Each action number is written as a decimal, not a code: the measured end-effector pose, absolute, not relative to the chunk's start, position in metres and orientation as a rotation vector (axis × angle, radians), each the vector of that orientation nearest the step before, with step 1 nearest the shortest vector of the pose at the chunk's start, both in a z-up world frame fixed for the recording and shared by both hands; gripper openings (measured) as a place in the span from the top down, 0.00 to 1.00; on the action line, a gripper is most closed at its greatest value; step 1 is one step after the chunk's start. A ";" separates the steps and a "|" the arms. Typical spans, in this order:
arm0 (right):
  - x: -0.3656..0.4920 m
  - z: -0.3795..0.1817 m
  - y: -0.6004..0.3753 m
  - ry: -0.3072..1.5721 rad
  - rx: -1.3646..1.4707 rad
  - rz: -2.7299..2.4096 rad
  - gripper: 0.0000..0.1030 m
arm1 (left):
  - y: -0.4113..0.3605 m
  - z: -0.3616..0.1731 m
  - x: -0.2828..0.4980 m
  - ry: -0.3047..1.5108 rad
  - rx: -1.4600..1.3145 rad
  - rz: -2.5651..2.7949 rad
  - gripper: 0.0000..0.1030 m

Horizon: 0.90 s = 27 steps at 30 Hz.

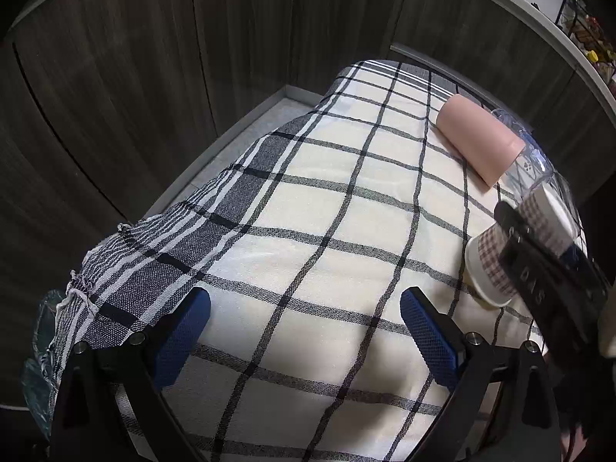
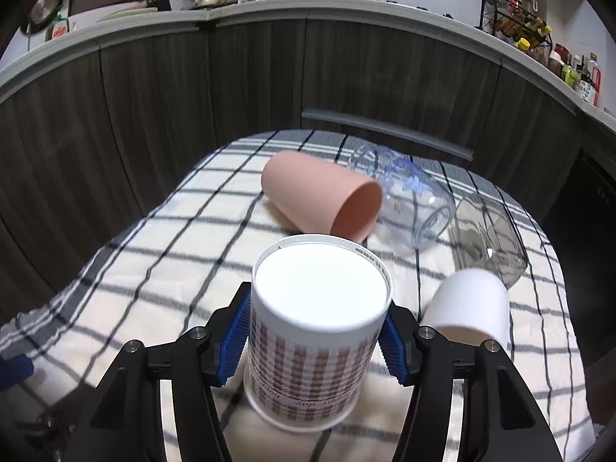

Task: Flip cup upside down
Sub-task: 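Turn the paper cup rim-up and lower it onto the cloth with the right tool, then open the right tool and pull it back from the standing cup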

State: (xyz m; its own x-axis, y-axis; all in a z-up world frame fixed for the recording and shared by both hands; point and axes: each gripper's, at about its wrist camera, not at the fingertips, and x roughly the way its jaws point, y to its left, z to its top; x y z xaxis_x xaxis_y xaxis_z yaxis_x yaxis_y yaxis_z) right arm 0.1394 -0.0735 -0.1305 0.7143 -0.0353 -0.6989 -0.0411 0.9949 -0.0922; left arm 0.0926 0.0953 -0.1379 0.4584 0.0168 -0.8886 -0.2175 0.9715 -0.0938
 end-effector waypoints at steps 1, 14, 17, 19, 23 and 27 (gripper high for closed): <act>0.137 -0.132 -0.074 0.787 -0.103 0.002 0.43 | 0.095 -0.138 0.093 1.086 -0.203 0.145 0.02; 0.119 -0.116 -0.078 0.756 -0.102 -0.004 0.20 | 0.092 -0.126 0.085 1.034 -0.207 0.119 0.02; 0.106 -0.104 -0.083 0.742 -0.095 -0.005 0.20 | 0.089 -0.117 0.081 0.987 -0.203 0.093 0.02; 0.091 -0.092 -0.090 0.721 -0.082 -0.015 0.18 | 0.086 -0.112 0.077 0.955 -0.203 0.070 0.02; 0.065 -0.072 -0.108 0.684 -0.049 -0.058 0.13 | 0.073 -0.102 0.070 0.898 -0.197 0.020 0.02; 0.045 -0.058 -0.126 0.649 -0.026 -0.108 0.09 | 0.057 -0.092 0.061 0.834 -0.162 -0.029 0.02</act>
